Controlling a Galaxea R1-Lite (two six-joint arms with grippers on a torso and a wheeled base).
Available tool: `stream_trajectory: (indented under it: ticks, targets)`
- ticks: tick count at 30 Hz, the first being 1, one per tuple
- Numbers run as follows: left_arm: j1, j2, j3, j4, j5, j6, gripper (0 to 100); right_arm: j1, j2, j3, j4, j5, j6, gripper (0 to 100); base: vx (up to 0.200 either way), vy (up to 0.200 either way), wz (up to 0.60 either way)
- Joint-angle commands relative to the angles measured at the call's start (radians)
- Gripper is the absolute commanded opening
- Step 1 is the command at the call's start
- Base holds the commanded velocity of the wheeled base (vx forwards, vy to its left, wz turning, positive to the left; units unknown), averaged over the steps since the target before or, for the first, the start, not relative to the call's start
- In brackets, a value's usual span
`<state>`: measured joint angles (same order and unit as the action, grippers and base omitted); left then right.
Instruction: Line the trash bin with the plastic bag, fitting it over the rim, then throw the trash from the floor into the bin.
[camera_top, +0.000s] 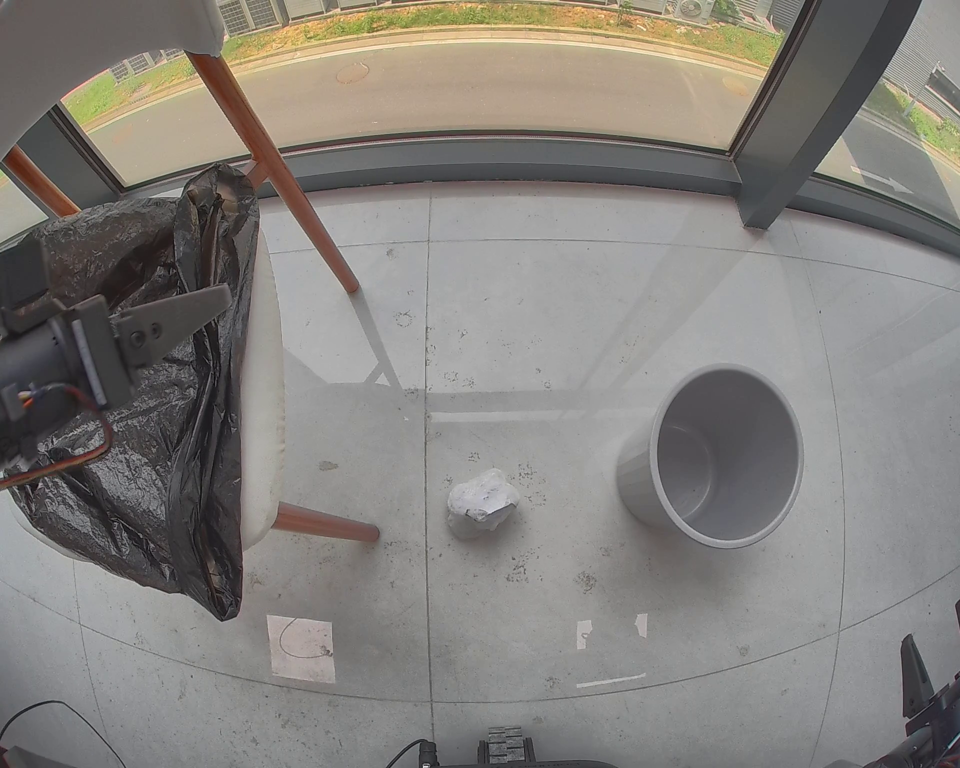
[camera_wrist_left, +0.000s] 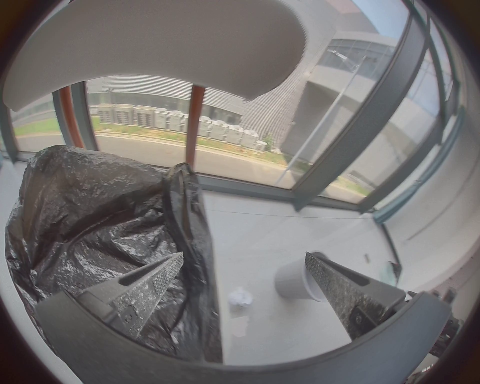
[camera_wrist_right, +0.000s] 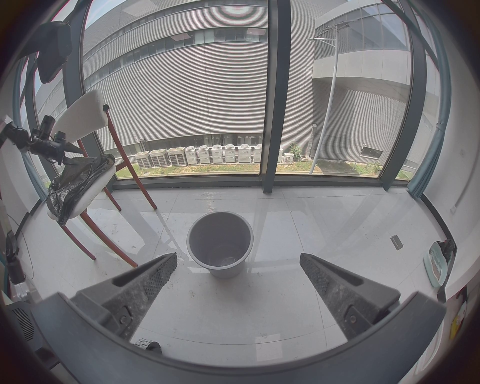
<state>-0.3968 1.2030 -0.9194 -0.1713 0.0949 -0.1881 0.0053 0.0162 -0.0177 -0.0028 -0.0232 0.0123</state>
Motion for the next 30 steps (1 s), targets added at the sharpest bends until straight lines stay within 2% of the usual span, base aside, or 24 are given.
stream_trajectory:
  ticks: [1, 7, 25, 26, 30]
  targets:
    - [-0.004, 0.136, -0.098, 0.076, 0.072, 0.015, 100, 0.001, -0.009, 0.018, 0.000, 0.000, 0.000, 100, 0.000, 0.000, 0.00]
    - [-0.004, 0.144, -0.104, 0.159, 0.085, 0.022, 100, 0.001, -0.009, 0.018, 0.000, 0.000, 0.000, 100, 0.000, 0.000, 0.00]
    - [0.004, 0.240, -0.101, 0.121, 0.124, 0.019, 100, 0.001, -0.009, 0.018, 0.000, 0.000, 0.000, 100, 0.000, 0.000, 0.00]
    - [0.004, 0.242, -0.098, 0.121, 0.132, 0.019, 0, 0.001, -0.009, 0.018, 0.000, 0.000, 0.000, 100, 0.000, 0.000, 0.00]
    - [0.006, 0.242, -0.098, 0.121, 0.144, 0.016, 0, 0.001, -0.009, 0.018, 0.000, 0.000, 0.000, 100, 0.000, 0.000, 0.00]
